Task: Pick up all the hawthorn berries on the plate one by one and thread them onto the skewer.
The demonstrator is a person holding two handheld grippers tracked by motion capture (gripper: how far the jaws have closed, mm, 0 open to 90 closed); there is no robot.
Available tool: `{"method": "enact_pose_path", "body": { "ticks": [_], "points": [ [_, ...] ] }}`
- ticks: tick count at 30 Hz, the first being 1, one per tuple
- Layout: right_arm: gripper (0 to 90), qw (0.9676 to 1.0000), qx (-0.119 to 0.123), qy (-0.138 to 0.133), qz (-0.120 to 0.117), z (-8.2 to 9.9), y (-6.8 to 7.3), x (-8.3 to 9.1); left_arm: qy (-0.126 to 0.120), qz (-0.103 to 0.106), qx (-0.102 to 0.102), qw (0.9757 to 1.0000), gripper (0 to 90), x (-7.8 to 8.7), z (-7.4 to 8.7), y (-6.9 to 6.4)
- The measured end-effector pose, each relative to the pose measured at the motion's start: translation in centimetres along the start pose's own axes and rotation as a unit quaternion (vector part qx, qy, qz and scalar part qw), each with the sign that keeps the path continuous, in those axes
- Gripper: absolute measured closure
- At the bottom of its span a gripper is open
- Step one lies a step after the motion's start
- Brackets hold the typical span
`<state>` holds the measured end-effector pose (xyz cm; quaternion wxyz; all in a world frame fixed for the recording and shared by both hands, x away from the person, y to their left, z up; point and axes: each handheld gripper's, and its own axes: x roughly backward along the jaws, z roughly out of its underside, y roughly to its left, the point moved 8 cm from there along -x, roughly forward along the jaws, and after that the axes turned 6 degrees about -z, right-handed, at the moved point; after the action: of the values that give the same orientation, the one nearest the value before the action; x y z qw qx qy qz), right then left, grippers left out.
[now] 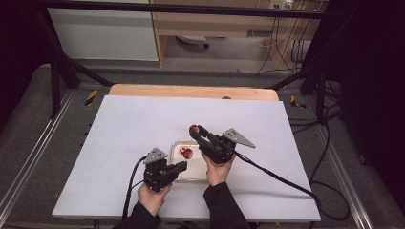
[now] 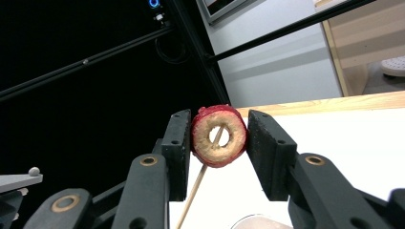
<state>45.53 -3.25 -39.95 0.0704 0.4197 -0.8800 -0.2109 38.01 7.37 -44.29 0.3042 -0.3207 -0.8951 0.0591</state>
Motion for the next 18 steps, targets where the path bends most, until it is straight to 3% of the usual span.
{"method": "enact_pose_path", "body": {
  "ticks": [8,14,18],
  "points": [
    [62.4,1.0000,-0.001,-0.006,-0.002,-0.45,0.26,0.30,-0.017,-0.012,-0.010,0.9997,88.6,0.12,-0.38,0.42],
    [62.5,0.9998,-0.020,0.000,-0.001,-0.09,0.05,0.29,-0.019,-0.025,-0.030,0.9991,88.6,-0.01,-0.24,0.53],
    [62.5,0.9994,-0.031,0.013,-0.007,-0.24,-0.10,0.46,-0.023,-0.022,-0.038,0.9988,88.6,0.20,-0.33,0.76]
  ]
}}
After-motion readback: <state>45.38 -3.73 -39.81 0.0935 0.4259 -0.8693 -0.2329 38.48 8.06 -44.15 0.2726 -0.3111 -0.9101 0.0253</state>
